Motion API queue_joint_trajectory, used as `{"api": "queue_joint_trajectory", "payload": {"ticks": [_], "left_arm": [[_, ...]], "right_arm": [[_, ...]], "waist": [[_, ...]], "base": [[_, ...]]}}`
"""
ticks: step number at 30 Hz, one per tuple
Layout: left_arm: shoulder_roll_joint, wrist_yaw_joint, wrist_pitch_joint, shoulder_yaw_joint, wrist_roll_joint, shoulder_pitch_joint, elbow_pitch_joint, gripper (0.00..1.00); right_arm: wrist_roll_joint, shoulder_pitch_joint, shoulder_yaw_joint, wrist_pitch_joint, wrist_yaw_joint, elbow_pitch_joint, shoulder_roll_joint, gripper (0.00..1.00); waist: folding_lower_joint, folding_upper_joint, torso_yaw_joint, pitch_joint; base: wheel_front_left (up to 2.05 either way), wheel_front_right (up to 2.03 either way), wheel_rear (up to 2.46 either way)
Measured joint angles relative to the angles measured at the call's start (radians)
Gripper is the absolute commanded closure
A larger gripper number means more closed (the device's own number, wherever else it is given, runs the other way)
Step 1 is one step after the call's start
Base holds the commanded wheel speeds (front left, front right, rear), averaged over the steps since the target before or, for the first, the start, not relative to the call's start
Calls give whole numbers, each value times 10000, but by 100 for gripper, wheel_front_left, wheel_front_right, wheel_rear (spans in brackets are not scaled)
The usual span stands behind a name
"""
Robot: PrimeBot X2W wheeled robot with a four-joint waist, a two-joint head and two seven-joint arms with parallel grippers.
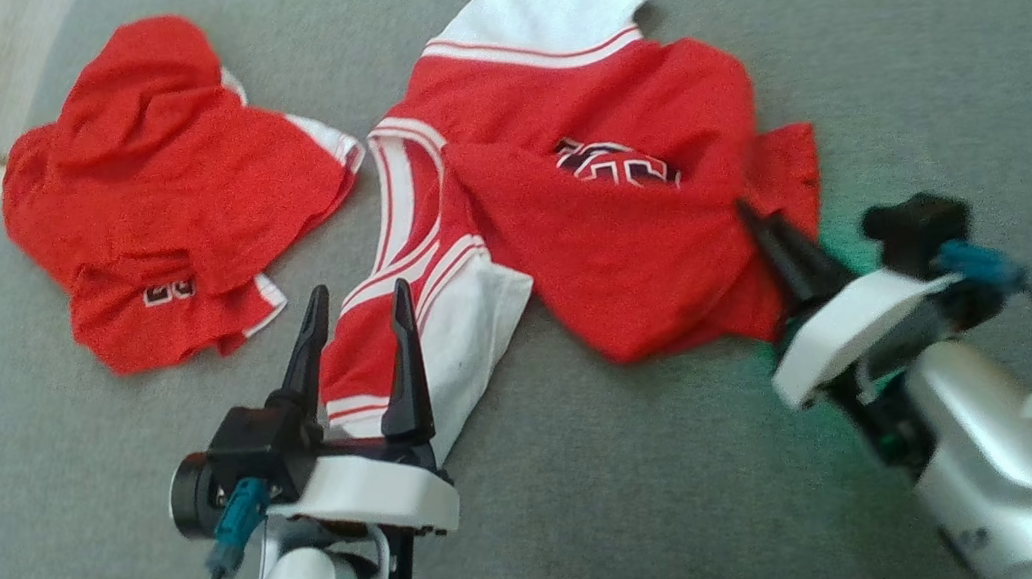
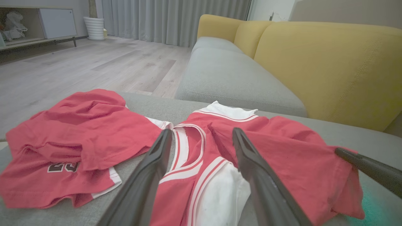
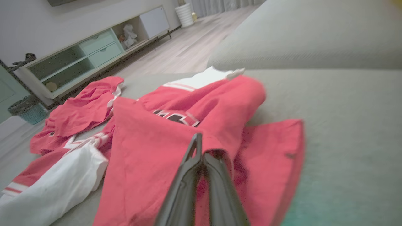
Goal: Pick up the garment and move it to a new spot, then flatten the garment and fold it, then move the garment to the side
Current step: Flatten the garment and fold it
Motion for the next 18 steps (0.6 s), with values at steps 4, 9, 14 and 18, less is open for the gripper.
{"api": "queue_joint_trajectory", "payload": {"ticks": [4, 9, 14, 18], "left_arm": [[0, -15, 0, 144, 88, 78, 8, 0], [0, -61, 0, 245, 86, 354, 12, 0], [2, -90, 0, 242, 86, 521, 13, 0], [2, -88, 0, 203, 86, 519, 4, 0]], "right_arm": [[-662, 23, -663, -163, 0, -426, -644, 100], [-1344, 311, -1388, 263, 0, -1244, -1693, 100], [-1923, 642, -2017, 995, 0, -1942, -2801, 100], [-2153, 640, -2316, 1879, 0, -2328, -3616, 100]], "waist": [[0, 0, -333, -379], [0, 0, -832, -892], [0, 0, -1273, -1307], [0, 0, -1400, -1400]], "base": [[0, 0, 0], [0, 0, 0], [0, 0, 0], [0, 0, 0]]}}
